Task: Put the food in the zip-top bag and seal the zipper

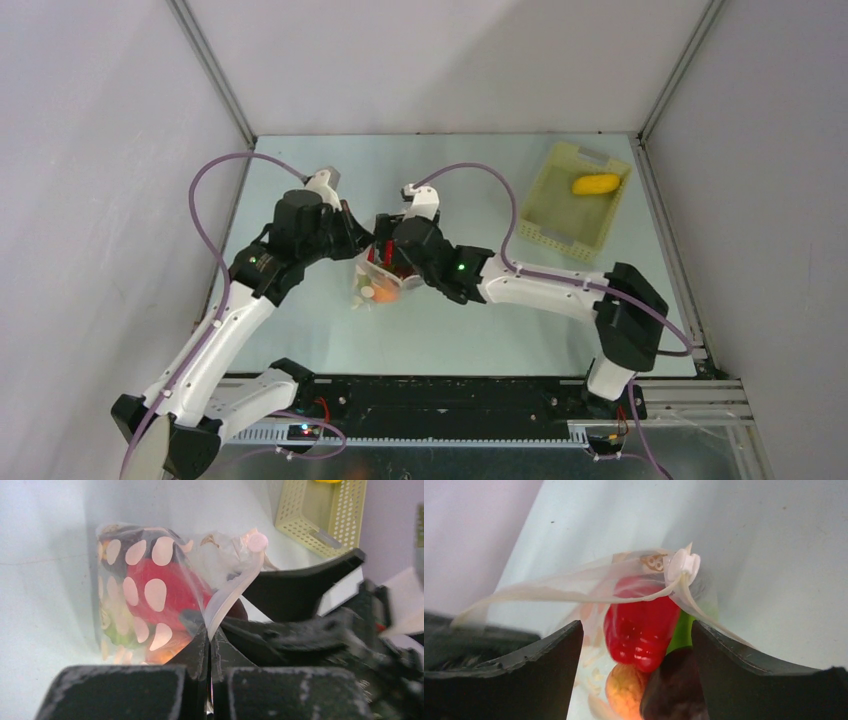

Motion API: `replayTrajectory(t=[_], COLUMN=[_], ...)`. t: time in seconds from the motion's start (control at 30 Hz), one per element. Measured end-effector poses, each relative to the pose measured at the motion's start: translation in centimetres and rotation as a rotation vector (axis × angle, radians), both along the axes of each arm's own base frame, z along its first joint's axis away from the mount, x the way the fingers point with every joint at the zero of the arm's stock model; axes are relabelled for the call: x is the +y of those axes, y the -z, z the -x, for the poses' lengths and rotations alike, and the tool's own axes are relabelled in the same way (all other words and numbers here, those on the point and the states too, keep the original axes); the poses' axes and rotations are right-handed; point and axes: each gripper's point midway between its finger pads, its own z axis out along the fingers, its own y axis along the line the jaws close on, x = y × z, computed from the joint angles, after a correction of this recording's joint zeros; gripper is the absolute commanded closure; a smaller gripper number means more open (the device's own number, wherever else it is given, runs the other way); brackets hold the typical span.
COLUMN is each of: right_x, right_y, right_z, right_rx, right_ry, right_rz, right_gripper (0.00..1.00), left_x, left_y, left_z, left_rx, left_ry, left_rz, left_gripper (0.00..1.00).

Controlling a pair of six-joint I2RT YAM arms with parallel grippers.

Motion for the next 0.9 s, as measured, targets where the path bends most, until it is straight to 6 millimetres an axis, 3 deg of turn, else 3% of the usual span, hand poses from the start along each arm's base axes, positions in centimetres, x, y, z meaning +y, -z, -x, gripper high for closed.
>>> replayTrajectory(t=[0.17,0.33,0.43,0.5,0.6,0.7,0.73,0.9], right_x=[-1.3,-2.0,-3.4,-5.4,-10.3,-17.0,-20.0,-30.3], right_y=[-3.3,-7.2,-10.3,-12.3,-14.5,-15.0,-14.6,-11.0], right_z=[1.2,3.0,3.5,2.8,-0.4,-4.9,-6.7,-11.7], right_rx=[-0.026,-0.063,-0.117,-0.156,-0.192,-0.186,-0.175,-0.091], right_ry=[-0.041,-0.101,-0.110,-0.080,0.029,0.193,0.273,0.543], right_rz=[-0.007,-0.054,-0.080,-0.095,-0.106,-0.094,-0.082,-0.012], right_gripper=[0.16,0.01,0.01,0.00,0.01,0.01,0.01,0.01], left_x=[0.3,0.2,0.2,0.2,0.2,0.2,0.2,0.2], left_y=[-0.4,-0.4,-0.5,-0.5,-0.5,-0.5,-0.5,-0.3], left_z=[-0.3,-0.2,-0.3,-0.3,-0.3,-0.3,-0.3,-0.4], left_rx=[-0.018,-0.017,-0.019,-0.019,-0.020,-0.020,-0.020,-0.016], left_ry=[-0.015,-0.011,-0.011,-0.010,-0.011,-0.011,-0.011,-0.011], left_rz=[0.006,0.008,0.009,0.010,0.009,0.009,0.009,0.007], left_gripper=[1.00,1.00,1.00,1.00,1.00,1.00,1.00,1.00])
